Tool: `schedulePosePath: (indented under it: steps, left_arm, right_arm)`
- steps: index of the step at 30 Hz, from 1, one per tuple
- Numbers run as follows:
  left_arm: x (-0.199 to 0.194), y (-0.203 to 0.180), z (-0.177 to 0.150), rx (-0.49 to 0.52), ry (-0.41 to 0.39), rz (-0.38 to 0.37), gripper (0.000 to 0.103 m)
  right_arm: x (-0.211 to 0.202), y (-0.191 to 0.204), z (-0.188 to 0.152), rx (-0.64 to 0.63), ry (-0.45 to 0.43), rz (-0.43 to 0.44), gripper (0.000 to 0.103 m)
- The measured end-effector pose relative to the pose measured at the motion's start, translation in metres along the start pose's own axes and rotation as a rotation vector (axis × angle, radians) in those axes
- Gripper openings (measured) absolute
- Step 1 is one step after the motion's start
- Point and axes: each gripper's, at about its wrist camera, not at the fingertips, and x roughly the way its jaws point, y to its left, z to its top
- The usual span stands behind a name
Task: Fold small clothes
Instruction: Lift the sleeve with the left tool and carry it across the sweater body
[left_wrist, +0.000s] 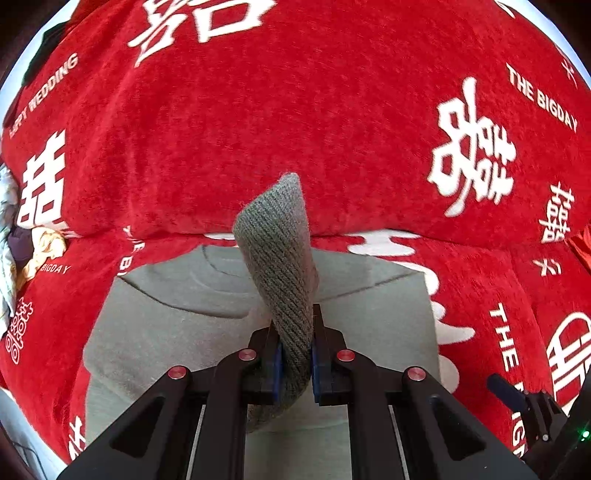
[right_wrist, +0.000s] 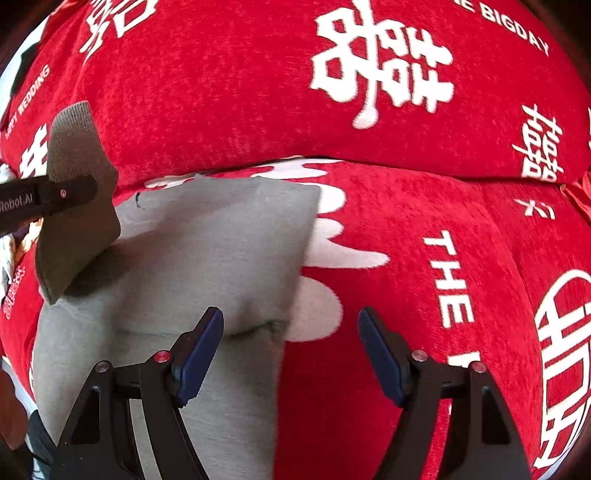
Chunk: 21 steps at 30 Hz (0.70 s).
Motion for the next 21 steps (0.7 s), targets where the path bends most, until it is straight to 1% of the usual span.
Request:
schedulePosePath:
  steps: [8, 14, 17, 21]
  left_arm:
    - [0.018, -0.022, -0.005, 0.024, 0.037, 0.005, 0.013]
    - [0.034, -0.032, -0.013, 0.04, 0.065, -0.006, 0.012]
    - [0.043, -0.037, -0.019, 0.058, 0.085, -0.032, 0.013]
    - [0.054, -0.039, -0.027, 0.059, 0.105, -0.09, 0.013]
  right_arm:
    - [0.002, -0.02, -0.004, 0.038, -0.007, 0.01, 0.078]
    - [0.005, -0.023, -0.008, 0.049, -0.007, 0.021, 0.078]
    - [0.006, -0.022, -0.01, 0.044, -0.009, 0.016, 0.078]
    - [0.007, -0.023, -0.013, 0.04, -0.006, 0.007, 0.078]
